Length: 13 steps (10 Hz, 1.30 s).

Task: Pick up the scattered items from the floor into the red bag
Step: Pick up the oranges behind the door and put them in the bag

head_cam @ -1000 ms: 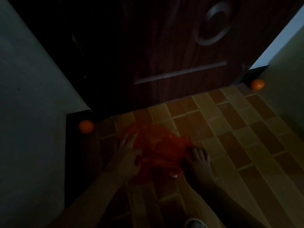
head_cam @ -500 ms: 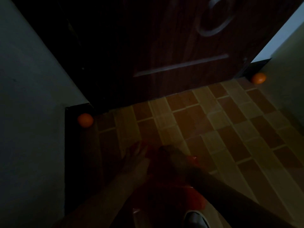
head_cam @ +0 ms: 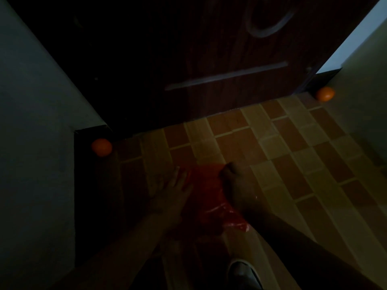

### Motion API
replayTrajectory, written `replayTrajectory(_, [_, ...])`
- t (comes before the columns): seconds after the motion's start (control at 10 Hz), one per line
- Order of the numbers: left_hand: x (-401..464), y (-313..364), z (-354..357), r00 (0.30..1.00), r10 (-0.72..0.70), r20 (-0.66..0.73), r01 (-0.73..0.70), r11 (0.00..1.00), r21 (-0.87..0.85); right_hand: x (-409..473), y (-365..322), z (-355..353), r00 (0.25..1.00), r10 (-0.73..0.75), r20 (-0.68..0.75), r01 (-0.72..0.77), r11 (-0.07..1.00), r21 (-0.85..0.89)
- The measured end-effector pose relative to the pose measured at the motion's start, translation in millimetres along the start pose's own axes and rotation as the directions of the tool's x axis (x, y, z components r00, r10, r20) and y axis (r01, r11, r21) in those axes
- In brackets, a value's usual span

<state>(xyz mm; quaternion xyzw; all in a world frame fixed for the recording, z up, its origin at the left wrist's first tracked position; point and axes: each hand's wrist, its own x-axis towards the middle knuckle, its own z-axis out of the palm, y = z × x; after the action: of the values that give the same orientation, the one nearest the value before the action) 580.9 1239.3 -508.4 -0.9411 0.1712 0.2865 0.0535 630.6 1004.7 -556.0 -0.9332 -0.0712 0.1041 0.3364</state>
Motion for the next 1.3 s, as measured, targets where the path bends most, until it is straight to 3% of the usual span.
replayTrajectory(0.1, [4,-4,0,0.994,-0.106,-0.017,0.106,0.994,0.009,12,-6,-25,0.985,-0.006,-0.174,0.026,0.994,0.110])
replayTrajectory(0.2, [6,-8,6,0.988,-0.155,-0.014,0.155,0.988,-0.008,21,6,-28,0.985,0.090,-0.149,-0.089,0.996,0.013])
replayTrajectory(0.3, [7,-11,16,0.991,-0.137,-0.002,0.135,0.976,-0.169,23,21,-25,0.992,0.116,0.052,-0.089,0.929,-0.360])
replayTrajectory(0.4, [13,-16,20,0.991,-0.136,-0.001,0.118,0.860,-0.496,14,29,-14,0.997,-0.001,0.077,0.035,0.897,-0.441])
replayTrajectory(0.5, [21,-19,7,0.984,-0.180,0.005,0.141,0.752,-0.643,-13,13,-9,0.974,-0.217,0.068,0.224,0.864,-0.450])
replayTrajectory(0.6, [30,-13,-2,0.969,-0.174,-0.173,0.095,0.916,-0.389,-43,10,25,0.909,-0.369,0.195,0.417,0.789,-0.452])
replayTrajectory(0.7, [38,5,-1,0.976,-0.058,-0.210,-0.015,0.945,-0.328,-58,22,41,0.904,-0.271,0.330,0.398,0.817,-0.418])
replayTrajectory(0.8, [42,27,15,0.986,0.166,-0.012,-0.164,0.954,-0.252,-64,37,44,0.914,-0.164,0.370,0.323,0.847,-0.422])
replayTrajectory(0.9, [53,35,49,0.949,0.216,0.228,-0.180,0.969,-0.170,-62,40,36,0.926,-0.143,0.351,0.298,0.848,-0.439])
replayTrajectory(1.0, [60,31,66,0.924,0.201,0.327,-0.182,0.979,-0.088,-62,61,27,0.924,-0.096,0.371,0.280,0.830,-0.483])
replayTrajectory(1.1, [58,21,67,0.933,0.090,0.348,-0.077,0.996,-0.050,-69,68,5,0.942,0.011,0.337,0.167,0.852,-0.496])
replayTrajectory(1.2, [58,8,64,0.948,-0.042,0.314,0.076,0.992,-0.098,-70,79,-10,0.965,0.055,0.257,0.069,0.891,-0.450])
replayTrajectory(1.3, [62,-4,68,0.942,-0.161,0.295,0.193,0.977,-0.085,-69,89,-11,0.955,0.167,0.244,-0.099,0.958,-0.268])
